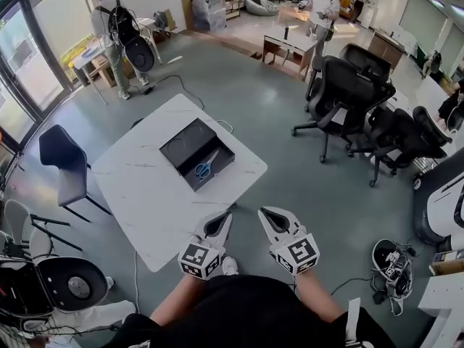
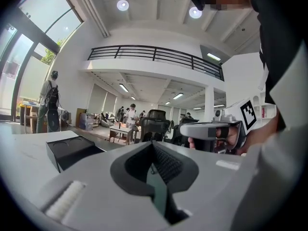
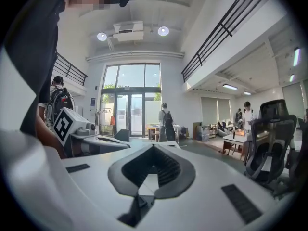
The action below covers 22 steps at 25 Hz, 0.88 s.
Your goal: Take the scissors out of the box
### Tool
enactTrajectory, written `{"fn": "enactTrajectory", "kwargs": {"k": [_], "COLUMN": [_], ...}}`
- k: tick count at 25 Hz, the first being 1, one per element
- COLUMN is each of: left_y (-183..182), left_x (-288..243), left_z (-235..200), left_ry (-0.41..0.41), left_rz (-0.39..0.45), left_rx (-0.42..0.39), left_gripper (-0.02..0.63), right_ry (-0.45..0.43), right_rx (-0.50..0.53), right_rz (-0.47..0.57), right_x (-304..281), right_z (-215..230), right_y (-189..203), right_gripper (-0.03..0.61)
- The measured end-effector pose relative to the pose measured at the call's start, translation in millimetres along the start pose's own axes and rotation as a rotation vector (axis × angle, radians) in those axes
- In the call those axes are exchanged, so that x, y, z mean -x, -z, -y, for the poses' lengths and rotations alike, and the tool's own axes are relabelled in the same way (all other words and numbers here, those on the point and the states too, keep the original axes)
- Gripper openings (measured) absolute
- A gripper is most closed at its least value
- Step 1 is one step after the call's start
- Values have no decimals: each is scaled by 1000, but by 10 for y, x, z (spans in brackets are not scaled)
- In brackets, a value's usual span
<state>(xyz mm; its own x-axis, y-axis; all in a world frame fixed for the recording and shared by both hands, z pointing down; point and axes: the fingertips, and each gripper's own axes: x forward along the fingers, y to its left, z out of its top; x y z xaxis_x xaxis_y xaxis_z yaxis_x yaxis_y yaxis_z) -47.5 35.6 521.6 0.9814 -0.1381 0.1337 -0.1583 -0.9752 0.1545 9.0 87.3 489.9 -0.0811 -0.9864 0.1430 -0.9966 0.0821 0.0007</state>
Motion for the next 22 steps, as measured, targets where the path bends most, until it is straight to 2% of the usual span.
{"fn": "enactTrajectory", "kwargs": {"k": [4,10,13,18,22], "left_y": [-47,-90,-81,-39,-60], "left_x": [-85,-144,-181,-330,-513], "left_z": [-205,-503,-540,-537,-572], "left_ry": [35,42,55,74,59], "left_rz": [11,18,20,0,-4], "left_rx": [-5,0,0,-12,-20], "left_gripper": [9,9,9,9,9], "right_ry": [31,37,26,21,-12], "right_rx": [8,31,45,-25,-10], "right_rz": [-4,-27,-31,-9,-15], "right_x": [-186,-429,-526,-669,-776], "right_z": [54,30,47,262,463], "right_y": [-37,-34,-35,-9,-14], "right_gripper": [8,8,8,8,8]}}
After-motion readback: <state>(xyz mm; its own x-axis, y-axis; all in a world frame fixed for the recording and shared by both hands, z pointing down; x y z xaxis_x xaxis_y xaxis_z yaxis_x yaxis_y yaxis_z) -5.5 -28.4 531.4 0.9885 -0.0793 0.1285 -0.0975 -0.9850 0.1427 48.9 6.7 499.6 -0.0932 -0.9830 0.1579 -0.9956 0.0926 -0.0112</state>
